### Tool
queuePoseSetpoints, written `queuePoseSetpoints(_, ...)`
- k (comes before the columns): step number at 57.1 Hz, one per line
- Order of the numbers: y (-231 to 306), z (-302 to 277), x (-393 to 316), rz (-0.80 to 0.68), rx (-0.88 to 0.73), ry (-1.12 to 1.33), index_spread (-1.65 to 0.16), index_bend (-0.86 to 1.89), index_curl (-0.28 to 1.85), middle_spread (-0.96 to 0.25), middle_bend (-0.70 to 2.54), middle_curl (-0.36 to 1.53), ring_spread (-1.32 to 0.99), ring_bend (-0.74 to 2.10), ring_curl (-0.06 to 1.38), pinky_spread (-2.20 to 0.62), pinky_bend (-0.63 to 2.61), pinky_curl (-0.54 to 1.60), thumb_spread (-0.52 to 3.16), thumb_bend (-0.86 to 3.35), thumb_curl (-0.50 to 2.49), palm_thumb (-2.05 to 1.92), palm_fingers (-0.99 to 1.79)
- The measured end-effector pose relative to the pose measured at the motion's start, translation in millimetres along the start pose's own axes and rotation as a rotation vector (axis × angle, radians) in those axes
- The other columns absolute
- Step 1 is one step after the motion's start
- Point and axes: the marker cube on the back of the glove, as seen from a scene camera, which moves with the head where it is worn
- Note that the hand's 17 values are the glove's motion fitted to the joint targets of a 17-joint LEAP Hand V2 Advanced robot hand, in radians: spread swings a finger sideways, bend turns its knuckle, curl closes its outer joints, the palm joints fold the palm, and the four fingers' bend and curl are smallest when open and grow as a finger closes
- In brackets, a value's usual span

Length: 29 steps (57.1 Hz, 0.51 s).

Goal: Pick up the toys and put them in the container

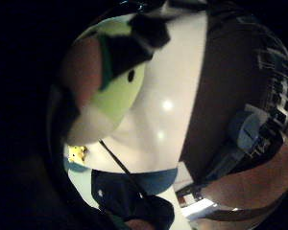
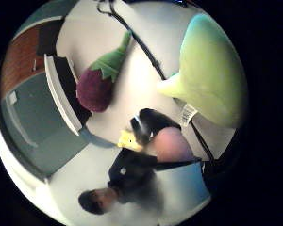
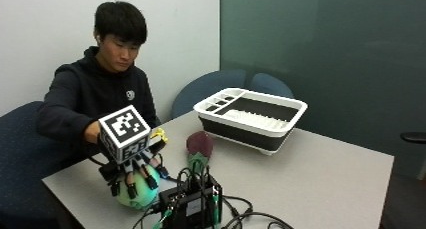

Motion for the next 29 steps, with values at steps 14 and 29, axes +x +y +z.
queuePoseSetpoints(14, -33, 17, 8, -0.011, 0.01, 0.135, -0.31, 0.2, 0.28, -0.06, 0.1, 0.16, 0.04, 0.39, 0.21, 0.02, 1.16, 0.42, 1.29, 0.17, 0.36, 0.4, 0.09)
queuePoseSetpoints(29, -42, 16, -6, -0.061, 0.203, 0.176, -0.31, 0.26, 0.37, -0.14, 0.37, 0.26, -0.22, 0.83, 0.37, -0.28, 1.06, 0.41, 1.12, 0.3, 0.54, 0.76, 0.65)
